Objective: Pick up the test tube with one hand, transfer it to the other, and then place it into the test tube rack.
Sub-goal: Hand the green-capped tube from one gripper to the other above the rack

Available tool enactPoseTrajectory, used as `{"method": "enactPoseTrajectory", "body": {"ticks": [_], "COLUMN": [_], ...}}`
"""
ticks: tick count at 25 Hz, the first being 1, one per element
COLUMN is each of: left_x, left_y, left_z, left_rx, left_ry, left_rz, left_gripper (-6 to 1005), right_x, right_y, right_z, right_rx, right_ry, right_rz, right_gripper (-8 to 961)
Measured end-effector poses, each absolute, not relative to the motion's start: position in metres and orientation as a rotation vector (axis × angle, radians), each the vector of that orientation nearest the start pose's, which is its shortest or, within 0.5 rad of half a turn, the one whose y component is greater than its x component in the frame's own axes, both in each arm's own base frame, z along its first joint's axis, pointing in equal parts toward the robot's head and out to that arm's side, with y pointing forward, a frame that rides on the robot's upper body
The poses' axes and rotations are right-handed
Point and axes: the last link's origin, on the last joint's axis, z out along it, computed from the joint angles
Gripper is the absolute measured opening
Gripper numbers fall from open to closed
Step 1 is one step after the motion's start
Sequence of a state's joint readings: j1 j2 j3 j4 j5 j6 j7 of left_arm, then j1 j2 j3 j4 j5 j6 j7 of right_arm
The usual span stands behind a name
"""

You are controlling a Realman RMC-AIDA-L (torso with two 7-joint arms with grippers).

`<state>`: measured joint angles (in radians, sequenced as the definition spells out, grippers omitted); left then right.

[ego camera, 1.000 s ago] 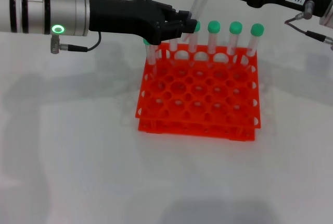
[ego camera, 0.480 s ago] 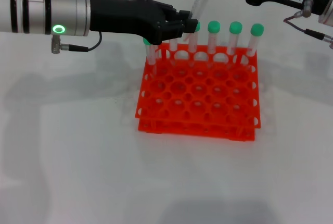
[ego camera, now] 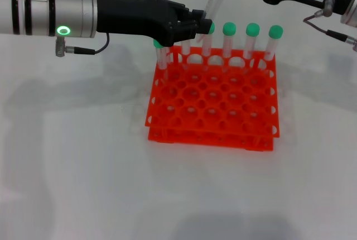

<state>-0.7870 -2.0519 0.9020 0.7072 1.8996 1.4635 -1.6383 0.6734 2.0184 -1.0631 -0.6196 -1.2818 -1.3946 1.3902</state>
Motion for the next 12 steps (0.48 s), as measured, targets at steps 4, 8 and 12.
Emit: {"method": "enactPoseTrajectory", "body": {"ticks": [4, 8, 12], "left_x": [-0.1523, -0.1522, -0.1518], "left_y": [0.3957, 0.3956, 0.3948], "left_z": [-0.0048, -0.0053, -0.0072], "left_rx": [-2.868, -2.865, -2.867], "left_ry": [-0.495, -0.496, -0.494], "left_rz": [-0.688, -0.692, -0.693], "left_gripper": [264, 271, 279], "right_x": [0.1531, 0.1528, 0.1529], "right_y": [0.3963, 0.3965, 0.3973], "right_z": [0.0248, 0.0249, 0.0248], "right_rx": [-2.521, -2.52, -2.52], "right_ry": [0.409, 0.406, 0.406], "right_rz": [1.219, 1.219, 1.212], "right_gripper": [265, 265, 265]}}
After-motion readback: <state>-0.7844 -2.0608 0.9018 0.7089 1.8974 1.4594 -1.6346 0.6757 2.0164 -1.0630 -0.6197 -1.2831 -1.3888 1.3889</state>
